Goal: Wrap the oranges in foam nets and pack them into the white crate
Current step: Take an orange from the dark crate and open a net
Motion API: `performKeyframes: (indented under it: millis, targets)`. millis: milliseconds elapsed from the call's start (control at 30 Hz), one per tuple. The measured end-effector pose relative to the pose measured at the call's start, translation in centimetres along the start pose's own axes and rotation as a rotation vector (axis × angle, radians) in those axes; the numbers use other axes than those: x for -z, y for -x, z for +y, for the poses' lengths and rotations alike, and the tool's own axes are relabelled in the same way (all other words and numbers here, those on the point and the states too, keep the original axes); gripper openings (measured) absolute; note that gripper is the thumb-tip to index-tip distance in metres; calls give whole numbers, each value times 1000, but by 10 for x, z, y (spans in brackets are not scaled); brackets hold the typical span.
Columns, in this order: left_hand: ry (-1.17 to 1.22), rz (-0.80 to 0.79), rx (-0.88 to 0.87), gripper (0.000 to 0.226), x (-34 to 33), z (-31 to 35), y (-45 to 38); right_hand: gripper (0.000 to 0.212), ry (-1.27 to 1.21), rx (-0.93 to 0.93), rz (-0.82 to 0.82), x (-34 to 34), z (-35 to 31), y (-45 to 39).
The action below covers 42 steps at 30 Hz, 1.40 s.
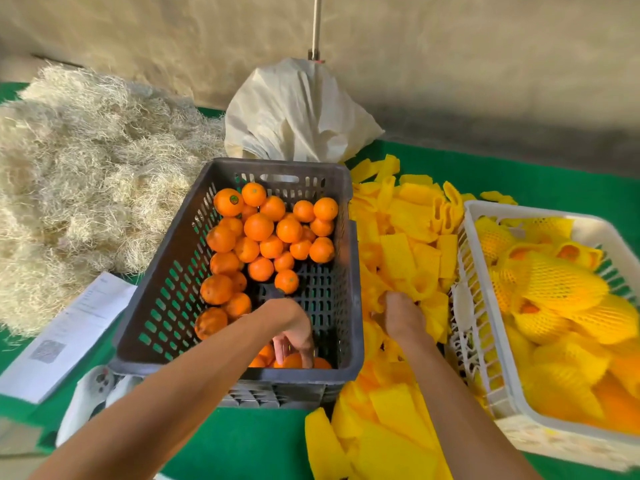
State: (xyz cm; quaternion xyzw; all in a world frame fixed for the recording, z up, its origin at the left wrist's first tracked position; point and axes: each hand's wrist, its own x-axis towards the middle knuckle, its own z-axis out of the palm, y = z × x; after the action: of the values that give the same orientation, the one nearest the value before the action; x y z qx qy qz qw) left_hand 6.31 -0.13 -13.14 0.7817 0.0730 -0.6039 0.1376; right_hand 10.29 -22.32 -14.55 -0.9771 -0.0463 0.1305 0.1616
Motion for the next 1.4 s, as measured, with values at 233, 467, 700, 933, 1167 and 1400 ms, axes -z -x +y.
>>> performKeyframes:
  millis: [233, 467, 700, 933, 1167, 1400]
  targets:
    - [142, 447, -232, 35, 25, -13, 33, 21, -311, 45, 174, 37, 6, 12]
    - [831, 1353, -564, 54, 20, 28, 99, 21, -604, 207, 612, 105, -21, 35]
    - [1682, 563, -1033, 43, 1, 95, 135, 18, -578, 317, 745, 135, -42, 57]
    - [1533, 701, -996, 70, -10, 117, 140, 18, -944, 305, 615, 125, -49, 78]
    - [1434, 1104, -1036, 40, -12, 117, 132, 17, -1160, 136, 448, 119, -39, 72]
    - [1197, 1274, -1040, 50, -7, 114, 132, 22, -669, 278, 452, 128, -28, 70]
